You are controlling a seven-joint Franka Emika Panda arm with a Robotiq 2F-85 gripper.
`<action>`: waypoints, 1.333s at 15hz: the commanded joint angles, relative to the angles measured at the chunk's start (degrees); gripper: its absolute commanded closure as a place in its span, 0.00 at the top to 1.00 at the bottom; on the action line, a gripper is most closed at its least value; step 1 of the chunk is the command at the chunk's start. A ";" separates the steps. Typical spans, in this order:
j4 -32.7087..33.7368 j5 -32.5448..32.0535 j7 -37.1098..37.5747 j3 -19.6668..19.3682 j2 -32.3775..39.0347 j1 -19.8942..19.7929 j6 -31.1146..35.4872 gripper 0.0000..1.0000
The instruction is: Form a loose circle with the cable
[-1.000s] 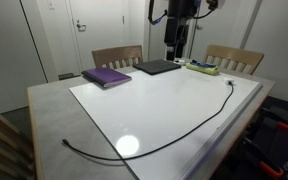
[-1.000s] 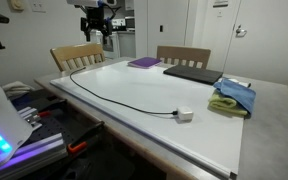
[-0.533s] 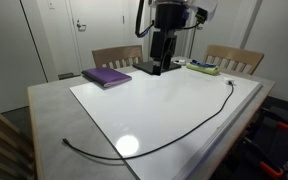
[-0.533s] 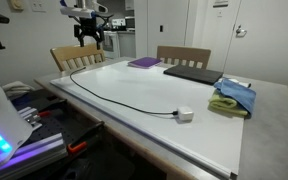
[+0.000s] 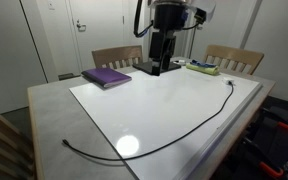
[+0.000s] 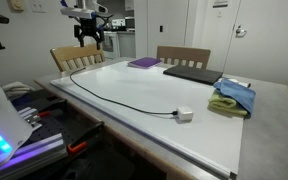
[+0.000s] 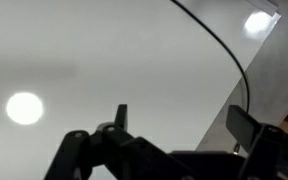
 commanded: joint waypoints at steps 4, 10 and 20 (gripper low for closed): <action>6.96 -3.02 2.12 2.82 9.10 1.90 1.38 1.00; 16.42 -7.87 4.04 4.08 18.87 4.63 -0.02 1.00; 29.08 -15.60 19.97 0.36 31.32 13.89 -1.06 1.00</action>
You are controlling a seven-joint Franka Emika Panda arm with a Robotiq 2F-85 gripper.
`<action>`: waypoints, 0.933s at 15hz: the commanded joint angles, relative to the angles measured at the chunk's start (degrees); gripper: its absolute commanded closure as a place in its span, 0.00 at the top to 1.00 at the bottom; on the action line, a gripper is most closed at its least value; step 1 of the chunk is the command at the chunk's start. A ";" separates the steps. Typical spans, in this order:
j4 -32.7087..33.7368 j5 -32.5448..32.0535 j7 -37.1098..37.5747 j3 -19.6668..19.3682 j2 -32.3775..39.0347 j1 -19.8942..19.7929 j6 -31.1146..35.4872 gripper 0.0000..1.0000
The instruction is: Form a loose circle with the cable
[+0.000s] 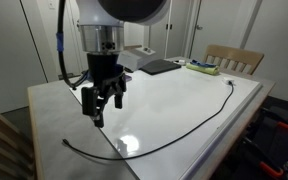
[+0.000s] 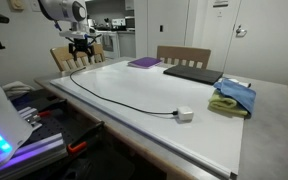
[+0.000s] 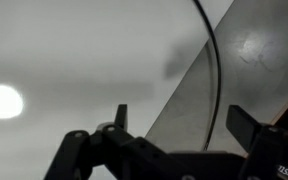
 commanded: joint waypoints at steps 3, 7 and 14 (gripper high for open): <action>6.45 -3.08 6.84 -2.70 4.36 4.62 -1.62 1.00; 9.85 -3.53 6.73 -2.88 7.30 6.11 -1.71 1.00; 15.85 -3.91 7.06 -3.94 12.58 9.18 -3.30 1.00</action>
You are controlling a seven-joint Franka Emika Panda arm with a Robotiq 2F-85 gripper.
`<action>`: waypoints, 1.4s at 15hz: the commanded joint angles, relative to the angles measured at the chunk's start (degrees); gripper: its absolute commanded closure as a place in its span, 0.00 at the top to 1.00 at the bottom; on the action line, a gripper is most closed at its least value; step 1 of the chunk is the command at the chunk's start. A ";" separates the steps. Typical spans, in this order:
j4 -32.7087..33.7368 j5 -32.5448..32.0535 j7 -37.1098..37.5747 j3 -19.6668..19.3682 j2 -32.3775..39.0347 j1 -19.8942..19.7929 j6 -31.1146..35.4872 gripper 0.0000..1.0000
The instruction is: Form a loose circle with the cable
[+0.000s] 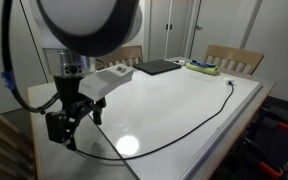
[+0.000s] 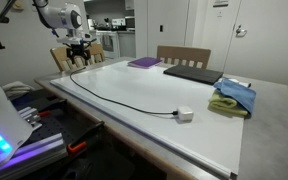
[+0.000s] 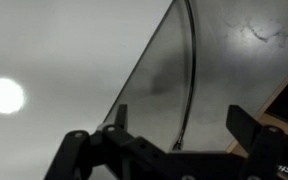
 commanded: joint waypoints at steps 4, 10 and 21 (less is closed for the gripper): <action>6.46 -1.19 0.96 -1.74 5.02 3.18 -2.78 1.00; 8.40 -1.21 1.14 -3.05 7.29 4.96 -2.58 1.00; 8.04 -1.44 0.78 -4.47 7.06 5.70 -2.53 0.51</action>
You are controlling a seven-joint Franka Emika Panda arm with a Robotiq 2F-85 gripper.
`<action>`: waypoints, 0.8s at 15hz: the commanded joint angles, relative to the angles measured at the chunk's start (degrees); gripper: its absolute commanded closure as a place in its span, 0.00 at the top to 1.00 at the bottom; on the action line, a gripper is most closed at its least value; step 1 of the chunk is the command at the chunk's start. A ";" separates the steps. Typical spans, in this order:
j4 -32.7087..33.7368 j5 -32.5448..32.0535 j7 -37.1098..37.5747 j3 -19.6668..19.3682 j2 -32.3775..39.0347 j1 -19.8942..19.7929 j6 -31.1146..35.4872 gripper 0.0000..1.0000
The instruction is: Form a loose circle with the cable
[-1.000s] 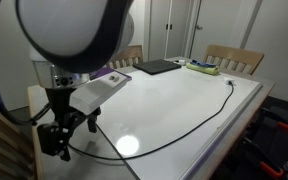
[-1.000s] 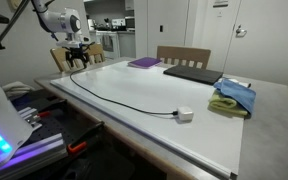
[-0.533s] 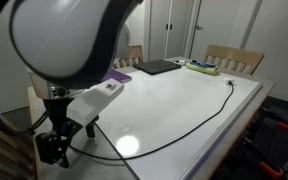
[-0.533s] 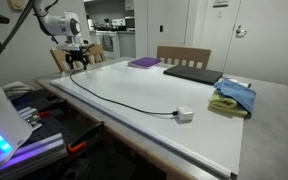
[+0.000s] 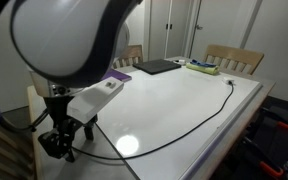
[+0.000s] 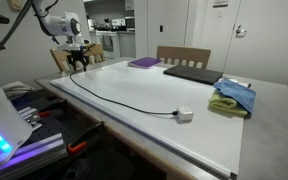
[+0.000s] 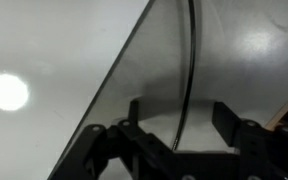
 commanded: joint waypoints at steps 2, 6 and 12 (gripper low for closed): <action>0.58 -1.46 0.46 -0.97 -0.15 0.30 -1.87 0.38; -0.51 -1.59 0.29 -1.49 -1.49 -0.37 -2.35 0.10; -2.01 -0.45 -1.20 -0.78 -2.82 -3.08 -1.52 0.01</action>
